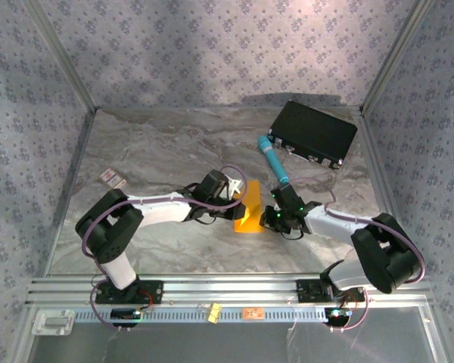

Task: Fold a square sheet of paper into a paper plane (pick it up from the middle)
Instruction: Fold the triangle a second time at the center of the table.

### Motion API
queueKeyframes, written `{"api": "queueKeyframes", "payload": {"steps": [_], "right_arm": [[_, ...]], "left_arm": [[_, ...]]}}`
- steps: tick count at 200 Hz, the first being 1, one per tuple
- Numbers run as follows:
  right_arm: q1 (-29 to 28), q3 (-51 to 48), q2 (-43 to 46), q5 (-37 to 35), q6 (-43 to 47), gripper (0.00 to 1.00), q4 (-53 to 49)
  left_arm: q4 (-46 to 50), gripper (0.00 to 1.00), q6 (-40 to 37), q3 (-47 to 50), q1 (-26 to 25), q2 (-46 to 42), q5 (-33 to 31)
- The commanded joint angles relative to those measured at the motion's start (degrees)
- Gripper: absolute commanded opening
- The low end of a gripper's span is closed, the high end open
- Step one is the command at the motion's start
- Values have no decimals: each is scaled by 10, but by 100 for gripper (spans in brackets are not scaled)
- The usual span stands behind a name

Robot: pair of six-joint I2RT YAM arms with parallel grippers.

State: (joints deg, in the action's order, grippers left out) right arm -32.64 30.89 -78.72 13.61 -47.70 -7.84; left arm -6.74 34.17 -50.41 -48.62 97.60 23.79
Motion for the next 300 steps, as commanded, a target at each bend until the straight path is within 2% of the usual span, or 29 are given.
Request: {"api": "queueKeyframes", "payload": {"steps": [1,48,123,151,192,300], "right_arm": [[3,2,16,25,21,11,-8],[-9,-27,17,34,-53,12,98],[-32,-41,-12,27,-93,11,162],[-35,-36,-34,19,-96,11,156],[-36,-28,-43,-15,-66,9,78],[-20,-4,-48,4,-15,8,32]], "left_arm": [[-19,0,18,-9,-6,14,0],[-15,0,18,-6,-5,12,-17],[-13,0,16,-3,-5,13,-17],[-12,0,14,-2,-6,12,-19],[4,0,-1,-4,1,15,-23],[14,1,-22,-19,11,39,-25]]}}
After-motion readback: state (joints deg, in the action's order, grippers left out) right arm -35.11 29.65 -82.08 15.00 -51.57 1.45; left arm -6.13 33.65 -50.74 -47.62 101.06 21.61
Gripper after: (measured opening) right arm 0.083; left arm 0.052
